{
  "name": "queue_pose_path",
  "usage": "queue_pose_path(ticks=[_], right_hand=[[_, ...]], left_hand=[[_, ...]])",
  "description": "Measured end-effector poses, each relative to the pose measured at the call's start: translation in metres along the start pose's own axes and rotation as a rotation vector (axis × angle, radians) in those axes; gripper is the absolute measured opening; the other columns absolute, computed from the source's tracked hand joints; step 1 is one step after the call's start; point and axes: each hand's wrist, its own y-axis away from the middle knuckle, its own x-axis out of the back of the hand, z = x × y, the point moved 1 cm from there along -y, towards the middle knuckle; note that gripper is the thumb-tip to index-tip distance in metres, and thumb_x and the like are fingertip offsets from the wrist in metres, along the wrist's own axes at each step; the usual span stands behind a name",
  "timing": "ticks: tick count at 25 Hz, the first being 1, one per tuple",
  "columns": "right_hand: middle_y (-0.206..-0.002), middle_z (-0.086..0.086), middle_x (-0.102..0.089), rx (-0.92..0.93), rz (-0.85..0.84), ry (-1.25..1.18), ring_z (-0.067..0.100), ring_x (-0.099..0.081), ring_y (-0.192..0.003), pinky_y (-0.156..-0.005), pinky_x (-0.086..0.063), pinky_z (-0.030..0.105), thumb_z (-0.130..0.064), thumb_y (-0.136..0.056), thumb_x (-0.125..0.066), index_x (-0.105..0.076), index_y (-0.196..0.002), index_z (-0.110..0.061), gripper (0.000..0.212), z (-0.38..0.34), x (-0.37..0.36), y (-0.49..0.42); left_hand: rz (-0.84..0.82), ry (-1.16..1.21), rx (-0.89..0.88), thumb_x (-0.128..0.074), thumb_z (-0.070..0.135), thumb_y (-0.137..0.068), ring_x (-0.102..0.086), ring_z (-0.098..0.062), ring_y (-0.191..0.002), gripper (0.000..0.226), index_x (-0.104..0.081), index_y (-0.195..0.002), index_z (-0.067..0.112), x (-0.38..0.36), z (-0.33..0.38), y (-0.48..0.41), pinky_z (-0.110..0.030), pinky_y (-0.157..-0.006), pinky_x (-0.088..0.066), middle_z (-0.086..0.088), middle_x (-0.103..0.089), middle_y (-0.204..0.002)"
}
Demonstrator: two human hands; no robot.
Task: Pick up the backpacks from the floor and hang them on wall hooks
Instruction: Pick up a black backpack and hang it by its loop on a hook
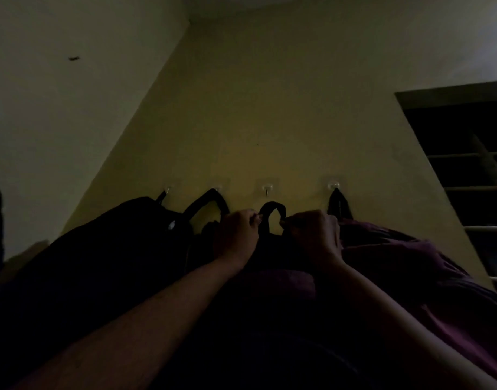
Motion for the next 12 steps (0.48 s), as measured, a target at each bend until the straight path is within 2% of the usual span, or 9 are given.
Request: queue_pose_path(ticks=[2, 4, 6, 8, 9, 12], right_hand=[[-0.040, -0.003, -0.033, 0.040, -0.004, 0.060, 0.000, -0.026, -0.039, -0.040, -0.018, 0.021, -0.024, -0.084, -0.064, -0.036, -0.036, -0.017, 0.056, 0.003, -0.017, -0.024], [-0.040, -0.003, -0.030, 0.056, 0.015, 0.099, 0.000, -0.025, -0.039, -0.040, -0.018, 0.021, -0.023, -0.084, -0.065, -0.032, -0.036, -0.016, 0.058, 0.005, -0.032, -0.045], [-0.041, 0.000, -0.037, 0.040, 0.035, 0.086, 0.002, -0.034, -0.040, -0.042, -0.020, 0.021, -0.024, -0.083, -0.065, -0.040, -0.037, -0.013, 0.053, 0.006, -0.045, -0.061], [-0.046, 0.007, -0.053, 0.019, 0.049, 0.072, 0.006, -0.050, -0.047, -0.044, -0.024, 0.020, -0.024, -0.082, -0.067, -0.058, -0.044, -0.007, 0.043, 0.005, -0.052, -0.075], [-0.047, 0.008, -0.055, 0.004, 0.067, 0.049, 0.007, -0.052, -0.047, -0.045, -0.025, 0.020, -0.023, -0.082, -0.067, -0.060, -0.045, -0.008, 0.041, 0.004, -0.054, -0.080], [-0.040, 0.001, -0.033, -0.036, 0.121, 0.023, 0.003, -0.032, -0.041, -0.044, -0.019, 0.022, -0.019, -0.081, -0.067, -0.038, -0.033, -0.014, 0.057, 0.004, -0.055, -0.092]], left_hand=[[-0.013, 0.001, 0.012, -0.042, 0.025, -0.097, -0.064, -0.028, -0.093, 0.033, -0.067, -0.104, 0.005, -0.016, -0.010, -0.021, -0.028, -0.060, -0.036, -0.016, -0.070, -0.101], [-0.025, 0.017, 0.006, -0.042, 0.023, -0.097, -0.063, -0.031, -0.095, 0.034, -0.066, -0.105, 0.000, -0.026, -0.022, -0.040, -0.026, -0.063, -0.033, -0.020, -0.069, -0.103], [-0.045, 0.032, -0.014, -0.042, 0.021, -0.097, -0.062, -0.032, -0.094, 0.035, -0.064, -0.106, -0.005, -0.033, -0.034, -0.058, -0.026, -0.064, -0.030, -0.024, -0.068, -0.106], [-0.051, 0.044, -0.039, -0.042, 0.019, -0.097, -0.059, -0.030, -0.084, 0.035, -0.062, -0.101, -0.009, -0.038, -0.041, -0.074, -0.027, -0.062, -0.028, -0.027, -0.067, -0.103], [-0.044, 0.043, -0.055, -0.043, 0.019, -0.096, -0.058, -0.029, -0.081, 0.034, -0.063, -0.098, -0.009, -0.039, -0.042, -0.081, -0.027, -0.062, -0.028, -0.027, -0.067, -0.101], [-0.031, 0.056, -0.103, -0.044, 0.019, -0.096, -0.063, -0.034, -0.089, 0.035, -0.063, -0.096, -0.010, -0.044, -0.042, -0.094, -0.035, -0.064, -0.038, -0.027, -0.067, -0.099]])
